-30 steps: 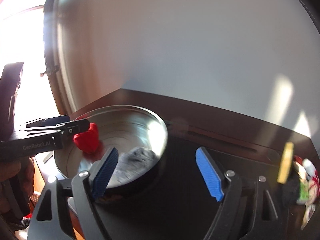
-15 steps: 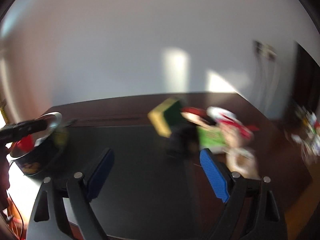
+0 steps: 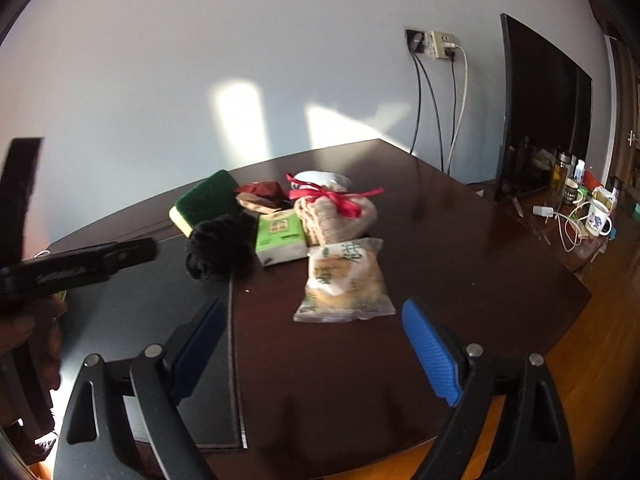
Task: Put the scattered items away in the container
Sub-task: 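Withdraw both tools from the bowl back toward the table items, then close the left gripper on the black knit sock while the right tool approaches the pastry packet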
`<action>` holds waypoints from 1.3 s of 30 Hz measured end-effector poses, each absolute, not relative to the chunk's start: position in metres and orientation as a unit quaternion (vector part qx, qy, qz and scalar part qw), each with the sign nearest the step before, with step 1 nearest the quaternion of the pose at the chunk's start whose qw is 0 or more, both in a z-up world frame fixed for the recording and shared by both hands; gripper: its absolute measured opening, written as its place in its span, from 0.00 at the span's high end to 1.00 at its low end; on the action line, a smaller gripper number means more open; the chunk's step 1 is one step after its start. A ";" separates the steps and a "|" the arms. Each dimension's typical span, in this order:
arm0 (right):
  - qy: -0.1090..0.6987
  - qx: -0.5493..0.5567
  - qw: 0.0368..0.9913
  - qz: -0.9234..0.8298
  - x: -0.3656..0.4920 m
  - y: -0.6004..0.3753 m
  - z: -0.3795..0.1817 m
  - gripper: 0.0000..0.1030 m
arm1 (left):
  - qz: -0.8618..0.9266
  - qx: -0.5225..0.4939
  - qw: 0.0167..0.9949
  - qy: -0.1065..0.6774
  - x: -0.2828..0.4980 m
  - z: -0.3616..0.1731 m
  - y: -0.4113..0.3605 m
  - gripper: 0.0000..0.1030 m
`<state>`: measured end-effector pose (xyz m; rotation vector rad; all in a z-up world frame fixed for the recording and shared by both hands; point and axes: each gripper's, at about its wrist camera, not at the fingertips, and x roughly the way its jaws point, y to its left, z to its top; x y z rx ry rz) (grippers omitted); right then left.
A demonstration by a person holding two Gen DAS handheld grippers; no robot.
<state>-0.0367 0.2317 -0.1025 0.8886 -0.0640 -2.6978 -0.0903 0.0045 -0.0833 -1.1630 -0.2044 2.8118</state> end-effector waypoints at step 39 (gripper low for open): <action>0.023 0.360 0.129 -0.924 -0.119 0.241 -0.113 0.08 | 0.922 -0.385 0.034 -0.012 -0.135 -0.109 0.031 0.47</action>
